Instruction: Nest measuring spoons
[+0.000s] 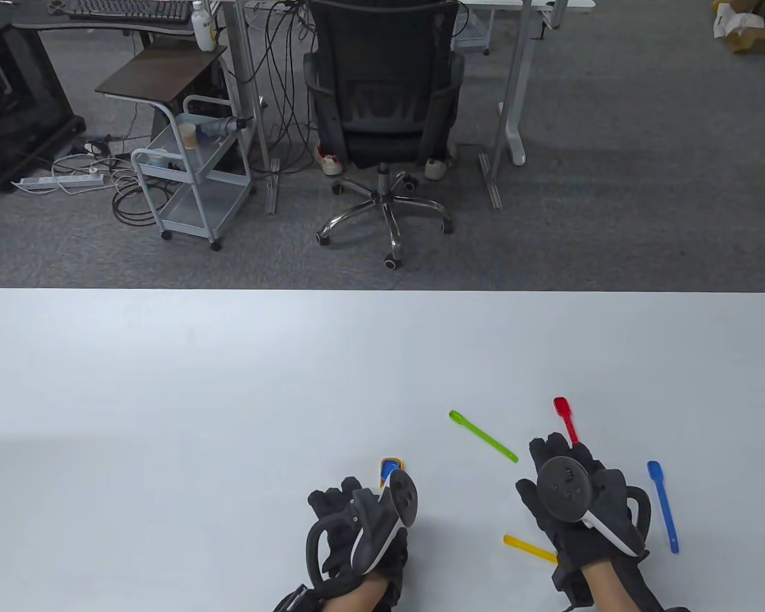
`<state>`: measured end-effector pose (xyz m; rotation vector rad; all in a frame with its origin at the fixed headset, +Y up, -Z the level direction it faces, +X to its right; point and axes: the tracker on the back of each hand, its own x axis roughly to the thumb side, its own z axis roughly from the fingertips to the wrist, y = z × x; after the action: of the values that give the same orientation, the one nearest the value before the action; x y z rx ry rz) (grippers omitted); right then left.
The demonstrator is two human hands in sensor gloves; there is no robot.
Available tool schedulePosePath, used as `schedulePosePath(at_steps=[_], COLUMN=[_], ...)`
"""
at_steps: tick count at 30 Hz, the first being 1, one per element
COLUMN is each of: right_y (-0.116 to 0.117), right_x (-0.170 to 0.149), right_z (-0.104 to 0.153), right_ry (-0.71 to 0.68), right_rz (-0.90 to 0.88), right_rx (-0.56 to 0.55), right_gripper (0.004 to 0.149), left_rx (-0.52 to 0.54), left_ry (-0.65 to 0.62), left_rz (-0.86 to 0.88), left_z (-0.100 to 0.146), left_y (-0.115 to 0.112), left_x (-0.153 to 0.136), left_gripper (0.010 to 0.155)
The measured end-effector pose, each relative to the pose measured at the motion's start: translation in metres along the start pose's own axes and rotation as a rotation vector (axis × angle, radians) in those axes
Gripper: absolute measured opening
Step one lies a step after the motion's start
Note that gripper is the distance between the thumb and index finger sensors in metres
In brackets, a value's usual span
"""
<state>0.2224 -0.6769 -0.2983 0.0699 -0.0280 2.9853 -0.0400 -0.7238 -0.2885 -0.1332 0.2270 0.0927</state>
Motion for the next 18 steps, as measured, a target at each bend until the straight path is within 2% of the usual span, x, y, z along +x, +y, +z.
schedulePosePath(at_steps=[18], right_y=[-0.0001], right_x=[0.0016], right_z=[0.0], right_ry=[-0.002], right_rz=[0.005], right_rx=[0.002], right_gripper=[0.068], left_rx=[-0.054], left_ry=[0.015], left_rz=[0.004], left_z=[-0.0007], left_y=[-0.0064], left_x=[0.0032], left_gripper=[0.049])
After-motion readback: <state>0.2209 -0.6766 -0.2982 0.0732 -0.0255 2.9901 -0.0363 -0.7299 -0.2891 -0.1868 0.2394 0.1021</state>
